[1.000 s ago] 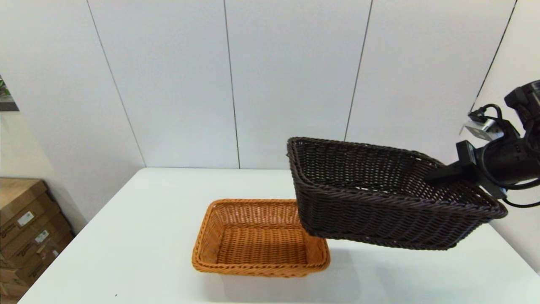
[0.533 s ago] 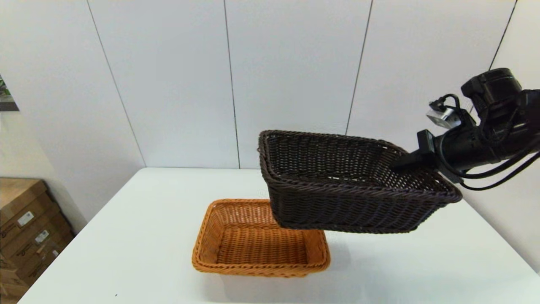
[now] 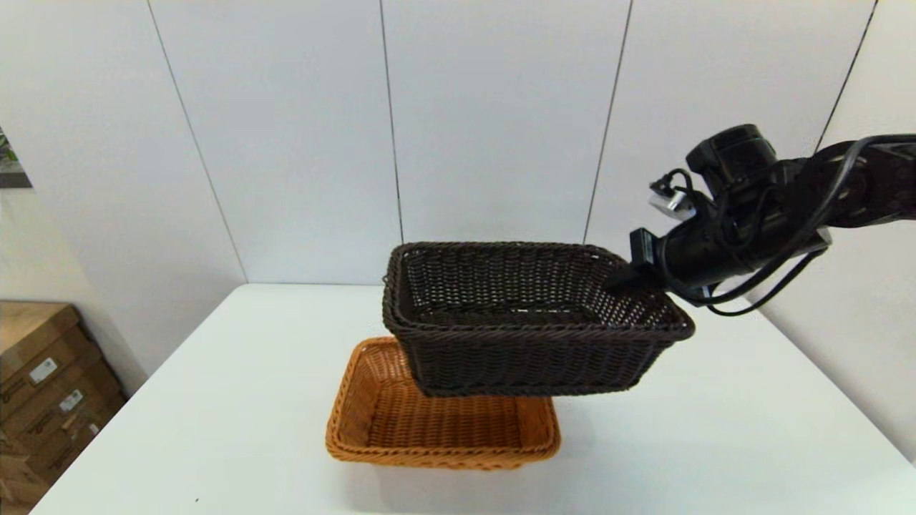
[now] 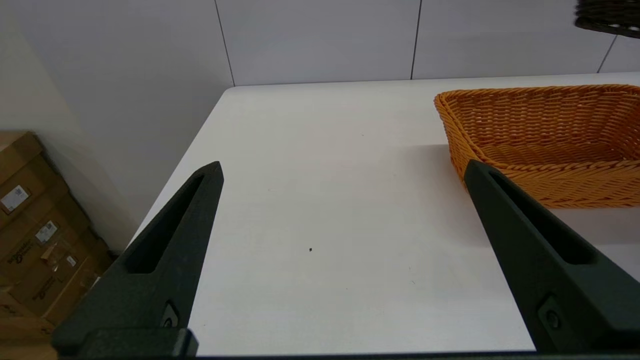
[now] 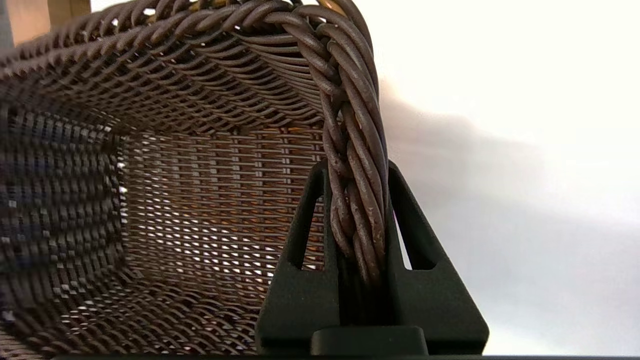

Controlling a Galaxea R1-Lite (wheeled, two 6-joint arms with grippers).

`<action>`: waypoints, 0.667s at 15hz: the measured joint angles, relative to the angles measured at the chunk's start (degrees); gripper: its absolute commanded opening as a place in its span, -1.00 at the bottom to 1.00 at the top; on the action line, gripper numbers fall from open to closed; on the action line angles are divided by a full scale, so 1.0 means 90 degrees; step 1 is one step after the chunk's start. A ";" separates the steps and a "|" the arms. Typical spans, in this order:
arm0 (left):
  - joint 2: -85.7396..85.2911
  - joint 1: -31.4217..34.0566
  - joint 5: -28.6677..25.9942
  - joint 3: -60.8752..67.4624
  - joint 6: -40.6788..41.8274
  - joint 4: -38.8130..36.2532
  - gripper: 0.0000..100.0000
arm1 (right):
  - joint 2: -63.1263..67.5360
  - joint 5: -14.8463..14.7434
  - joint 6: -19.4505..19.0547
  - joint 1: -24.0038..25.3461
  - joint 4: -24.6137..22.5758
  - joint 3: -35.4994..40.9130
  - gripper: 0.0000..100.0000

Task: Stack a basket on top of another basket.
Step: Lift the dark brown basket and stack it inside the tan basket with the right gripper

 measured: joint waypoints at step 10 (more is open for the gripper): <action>0.0000 0.0000 0.0000 0.0000 -0.0004 0.0003 1.00 | 0.0516 -0.1093 0.1676 0.1090 -0.0065 -0.0524 -1.00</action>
